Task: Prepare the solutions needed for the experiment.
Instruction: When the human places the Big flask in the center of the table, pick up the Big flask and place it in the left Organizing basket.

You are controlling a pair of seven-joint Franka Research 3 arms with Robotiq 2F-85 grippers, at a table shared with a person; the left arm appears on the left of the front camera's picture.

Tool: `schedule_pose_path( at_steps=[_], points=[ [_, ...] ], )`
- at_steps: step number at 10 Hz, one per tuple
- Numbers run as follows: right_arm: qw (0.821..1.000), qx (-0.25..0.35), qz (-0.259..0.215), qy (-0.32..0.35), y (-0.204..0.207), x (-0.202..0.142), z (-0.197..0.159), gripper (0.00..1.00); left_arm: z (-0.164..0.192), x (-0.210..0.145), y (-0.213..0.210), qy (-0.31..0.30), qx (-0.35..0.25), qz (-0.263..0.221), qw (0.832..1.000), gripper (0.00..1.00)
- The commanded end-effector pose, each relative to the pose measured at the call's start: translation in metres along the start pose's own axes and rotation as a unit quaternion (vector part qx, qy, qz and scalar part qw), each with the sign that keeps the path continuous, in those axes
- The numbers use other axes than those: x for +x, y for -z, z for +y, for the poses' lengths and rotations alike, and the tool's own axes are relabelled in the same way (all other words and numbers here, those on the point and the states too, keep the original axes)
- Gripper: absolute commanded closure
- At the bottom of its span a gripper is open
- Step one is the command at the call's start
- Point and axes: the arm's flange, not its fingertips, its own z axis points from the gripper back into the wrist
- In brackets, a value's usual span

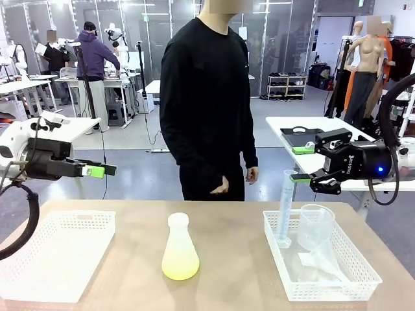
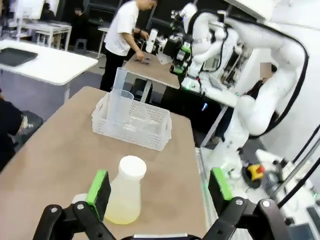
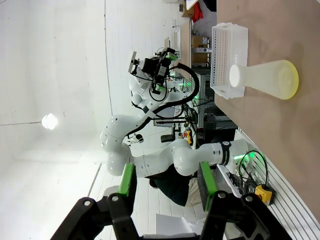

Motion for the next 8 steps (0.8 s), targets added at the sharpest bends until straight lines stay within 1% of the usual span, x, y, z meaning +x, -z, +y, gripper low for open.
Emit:
schedule_pose_path(
  at_steps=[1, 2, 4, 5, 6, 8],
  points=[
    [1.0, 0.002, 0.002, -0.001, -0.001, -0.001, 0.0, 0.37, 0.031, 0.002, 0.02, 0.156, 0.009, 0.031, 0.987, 0.0],
    [1.0, 0.002, 0.002, -0.001, -0.001, -0.001, 0.0, 0.37, 0.04, 0.0, 0.026, 0.17, -0.007, 0.012, 0.985, 0.0],
    [1.0, 0.002, 0.002, -0.001, -0.001, -0.001, 0.0, 0.37, 0.046, 0.002, 0.046, 0.216, -0.041, 0.018, 0.975, 0.0],
    [1.0, 0.002, 0.002, -0.001, -0.001, -0.001, 0.0, 0.37, 0.05, 0.002, 0.046, 0.183, -0.05, 0.027, 0.981, 0.0],
    [1.0, 0.002, 0.002, -0.001, -0.001, -0.001, 0.0, 0.37, 0.038, 0.0, 0.039, 0.195, -0.028, 0.022, 0.98, 0.0],
    [1.0, 0.002, 0.002, -0.001, -0.001, -0.001, 0.0, 0.37, 0.038, 0.0, 0.039, 0.195, -0.028, 0.022, 0.98, 0.0]
  ],
)
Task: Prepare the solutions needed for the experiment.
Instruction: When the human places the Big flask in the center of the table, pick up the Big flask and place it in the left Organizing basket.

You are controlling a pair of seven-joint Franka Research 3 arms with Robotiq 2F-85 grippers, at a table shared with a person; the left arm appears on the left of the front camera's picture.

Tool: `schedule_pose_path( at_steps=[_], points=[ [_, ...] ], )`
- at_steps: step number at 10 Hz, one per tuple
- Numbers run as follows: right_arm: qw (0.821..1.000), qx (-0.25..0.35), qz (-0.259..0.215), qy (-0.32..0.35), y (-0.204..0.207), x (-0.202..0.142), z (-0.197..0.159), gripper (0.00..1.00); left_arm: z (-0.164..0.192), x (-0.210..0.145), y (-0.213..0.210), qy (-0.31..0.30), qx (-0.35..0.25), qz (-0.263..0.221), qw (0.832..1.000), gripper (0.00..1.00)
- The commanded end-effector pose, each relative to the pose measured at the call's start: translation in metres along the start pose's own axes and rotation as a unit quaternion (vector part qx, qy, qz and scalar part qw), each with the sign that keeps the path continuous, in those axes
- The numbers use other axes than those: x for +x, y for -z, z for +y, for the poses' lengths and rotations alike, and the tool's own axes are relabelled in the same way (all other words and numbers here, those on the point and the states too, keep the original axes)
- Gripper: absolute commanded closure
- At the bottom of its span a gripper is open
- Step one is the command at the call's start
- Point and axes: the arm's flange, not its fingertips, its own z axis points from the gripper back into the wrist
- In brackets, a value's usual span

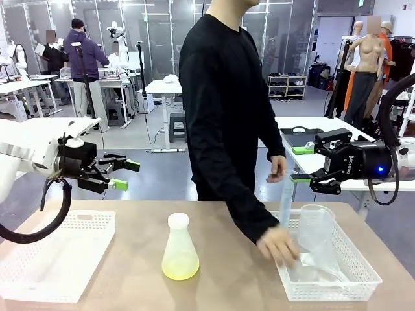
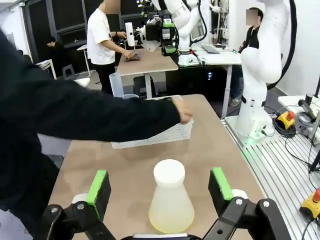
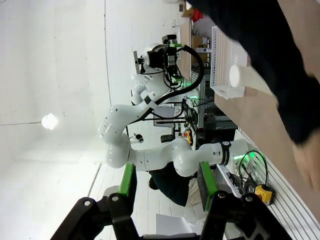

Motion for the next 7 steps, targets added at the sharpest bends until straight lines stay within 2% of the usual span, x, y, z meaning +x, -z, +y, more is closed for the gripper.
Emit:
schedule_pose_path(
  at_steps=[1, 2, 3, 4, 7],
  points=[
    [1.0, 0.002, 0.002, -0.001, -0.001, -0.001, 0.0, 0.37, 0.0, -0.001, 0.003, -0.001, -0.003, 0.0, 1.0, 0.0],
    [1.0, 0.002, 0.002, -0.001, -0.001, -0.001, 0.0, 0.37, 0.015, -0.014, 0.02, 0.033, -0.018, -0.015, 0.999, 0.0],
    [1.0, 0.002, 0.002, -0.001, -0.001, -0.001, 0.0, 0.37, 0.02, -0.015, 0.032, 0.085, -0.023, -0.058, 0.994, 0.0],
    [1.0, 0.002, 0.002, -0.001, -0.001, -0.001, 0.0, 0.37, 0.026, -0.015, 0.045, 0.101, -0.02, -0.093, 0.99, 0.0],
    [1.0, 0.002, 0.002, -0.001, -0.001, -0.001, 0.0, 0.37, 0.035, -0.031, 0.081, 0.08, -0.027, -0.156, 0.984, 0.0]
  ],
)
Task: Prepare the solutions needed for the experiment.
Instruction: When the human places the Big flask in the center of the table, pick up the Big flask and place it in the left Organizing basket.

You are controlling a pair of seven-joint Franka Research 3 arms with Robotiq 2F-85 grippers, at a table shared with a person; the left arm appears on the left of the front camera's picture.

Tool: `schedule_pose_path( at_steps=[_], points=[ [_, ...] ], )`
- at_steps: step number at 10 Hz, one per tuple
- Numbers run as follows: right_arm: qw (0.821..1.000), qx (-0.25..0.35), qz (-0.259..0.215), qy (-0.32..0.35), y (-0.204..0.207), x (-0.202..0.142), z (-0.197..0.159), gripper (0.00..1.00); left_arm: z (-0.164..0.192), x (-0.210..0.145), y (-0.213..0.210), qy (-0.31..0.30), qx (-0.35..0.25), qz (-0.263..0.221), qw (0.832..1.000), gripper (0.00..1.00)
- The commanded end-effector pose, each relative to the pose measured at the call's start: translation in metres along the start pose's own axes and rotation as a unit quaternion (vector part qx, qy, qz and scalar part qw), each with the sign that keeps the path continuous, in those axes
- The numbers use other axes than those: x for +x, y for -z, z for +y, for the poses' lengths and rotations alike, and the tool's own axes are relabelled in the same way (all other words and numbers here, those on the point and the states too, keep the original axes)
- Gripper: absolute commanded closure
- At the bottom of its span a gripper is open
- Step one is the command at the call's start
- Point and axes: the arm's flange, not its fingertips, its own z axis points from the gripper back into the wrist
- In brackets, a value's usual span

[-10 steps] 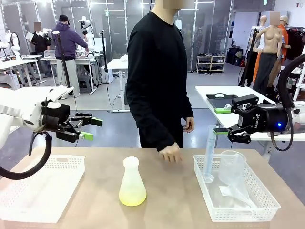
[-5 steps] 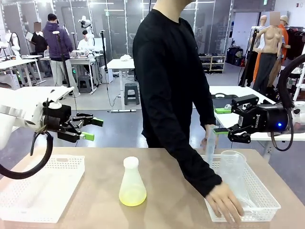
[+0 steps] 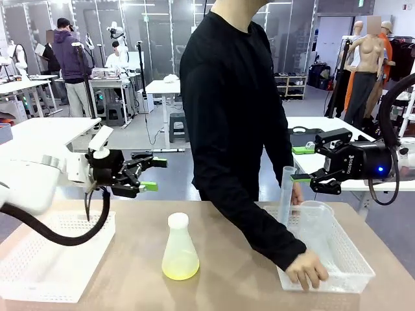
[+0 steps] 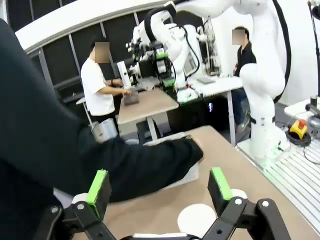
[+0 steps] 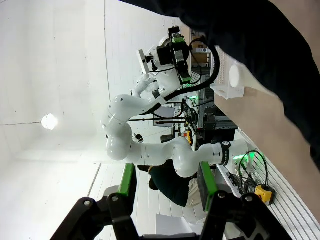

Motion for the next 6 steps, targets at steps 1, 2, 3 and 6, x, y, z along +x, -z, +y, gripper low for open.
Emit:
schedule_pose_path(
  at_steps=[1, 2, 3, 6],
  points=[
    [1.0, 0.002, 0.002, -0.001, 0.0, -0.001, 0.0, 0.37, 0.009, -0.014, 0.012, -0.012, -0.017, -0.039, 0.999, 0.0],
    [1.0, 0.002, 0.002, -0.001, 0.0, -0.001, 0.0, 0.37, 0.01, -0.026, 0.02, -0.019, -0.031, -0.046, 0.998, 0.0],
    [1.0, 0.002, 0.002, -0.001, 0.0, -0.001, 0.0, 0.37, 0.012, -0.034, 0.025, -0.019, -0.038, -0.059, 0.997, 0.0],
    [1.0, 0.002, 0.002, -0.001, 0.0, -0.001, 0.0, 0.37, 0.016, -0.061, 0.035, -0.039, -0.049, -0.053, 0.997, 0.0]
  ],
)
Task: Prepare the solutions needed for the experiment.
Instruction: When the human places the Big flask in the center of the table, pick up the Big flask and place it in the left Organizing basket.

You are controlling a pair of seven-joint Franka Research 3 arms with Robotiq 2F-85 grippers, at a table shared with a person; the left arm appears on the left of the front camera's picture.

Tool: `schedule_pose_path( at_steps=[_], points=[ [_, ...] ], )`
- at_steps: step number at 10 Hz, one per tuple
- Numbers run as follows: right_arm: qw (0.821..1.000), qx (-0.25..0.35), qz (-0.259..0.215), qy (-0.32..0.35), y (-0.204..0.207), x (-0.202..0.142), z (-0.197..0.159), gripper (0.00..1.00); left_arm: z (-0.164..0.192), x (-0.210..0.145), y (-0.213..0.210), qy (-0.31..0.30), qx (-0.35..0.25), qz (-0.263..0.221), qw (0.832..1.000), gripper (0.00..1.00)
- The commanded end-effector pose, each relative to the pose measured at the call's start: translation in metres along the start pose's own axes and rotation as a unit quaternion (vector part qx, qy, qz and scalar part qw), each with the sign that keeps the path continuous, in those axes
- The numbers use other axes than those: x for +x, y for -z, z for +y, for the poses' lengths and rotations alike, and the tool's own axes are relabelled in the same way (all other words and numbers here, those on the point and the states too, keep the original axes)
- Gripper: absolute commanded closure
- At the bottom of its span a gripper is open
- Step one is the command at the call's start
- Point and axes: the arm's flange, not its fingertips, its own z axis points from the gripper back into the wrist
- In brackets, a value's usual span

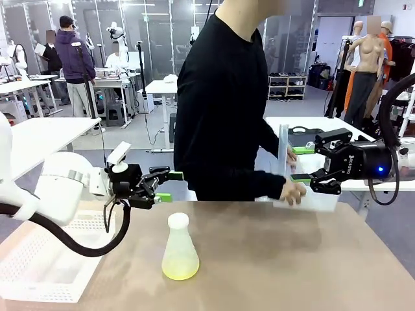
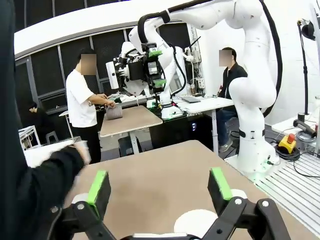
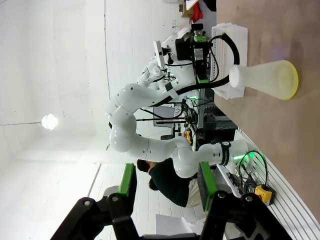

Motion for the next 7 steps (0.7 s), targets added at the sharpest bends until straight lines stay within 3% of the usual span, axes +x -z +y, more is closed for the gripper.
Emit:
schedule_pose_path(
  at_steps=[1, 4, 7],
  points=[
    [1.0, 0.002, 0.002, 0.0, 0.0, -0.001, 0.0, 0.37, 0.008, -0.01, -0.001, -0.007, -0.032, -0.014, 0.999, 0.0],
    [1.0, 0.002, 0.002, 0.0, 0.0, -0.001, 0.0, 0.37, -0.001, -0.021, -0.016, -0.013, -0.102, 0.015, 0.995, 0.0],
    [1.0, 0.002, 0.002, 0.0, 0.0, -0.001, 0.0, 0.37, 0.003, -0.029, -0.032, -0.026, -0.124, 0.025, 0.992, 0.0]
  ],
)
